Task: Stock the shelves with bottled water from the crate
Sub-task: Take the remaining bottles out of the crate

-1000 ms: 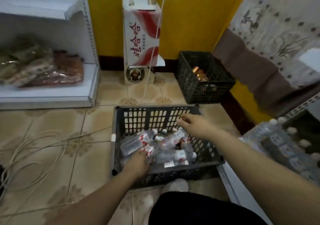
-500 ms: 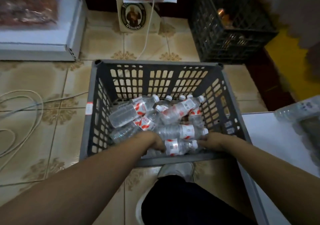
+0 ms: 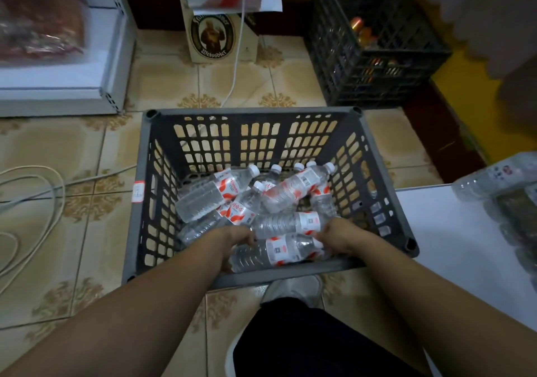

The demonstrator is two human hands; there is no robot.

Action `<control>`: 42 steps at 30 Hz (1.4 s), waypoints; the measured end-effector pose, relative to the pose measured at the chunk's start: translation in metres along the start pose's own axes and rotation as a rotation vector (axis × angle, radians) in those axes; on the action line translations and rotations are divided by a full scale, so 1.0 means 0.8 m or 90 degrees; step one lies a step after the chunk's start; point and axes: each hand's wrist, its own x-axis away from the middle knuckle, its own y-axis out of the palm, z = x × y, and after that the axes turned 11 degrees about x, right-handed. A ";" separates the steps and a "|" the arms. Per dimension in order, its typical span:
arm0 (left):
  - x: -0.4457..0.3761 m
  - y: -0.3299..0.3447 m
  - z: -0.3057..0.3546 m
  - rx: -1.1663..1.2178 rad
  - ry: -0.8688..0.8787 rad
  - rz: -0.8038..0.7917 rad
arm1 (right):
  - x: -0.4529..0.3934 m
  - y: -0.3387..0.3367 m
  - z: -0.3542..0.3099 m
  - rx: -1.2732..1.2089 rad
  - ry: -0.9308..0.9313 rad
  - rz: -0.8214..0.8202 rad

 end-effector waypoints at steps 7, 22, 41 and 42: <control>0.053 0.006 -0.003 0.147 0.060 -0.006 | 0.073 -0.029 0.009 -0.020 -0.051 0.127; 0.373 0.081 0.012 0.284 0.420 -0.453 | 0.462 -0.209 0.096 -0.197 -0.131 0.738; 0.681 0.412 0.007 0.004 0.661 -0.523 | 0.715 -0.261 0.319 -0.518 -0.089 0.915; 0.679 0.429 0.018 -0.043 0.721 -0.457 | 0.710 -0.268 0.333 -0.503 -0.075 0.944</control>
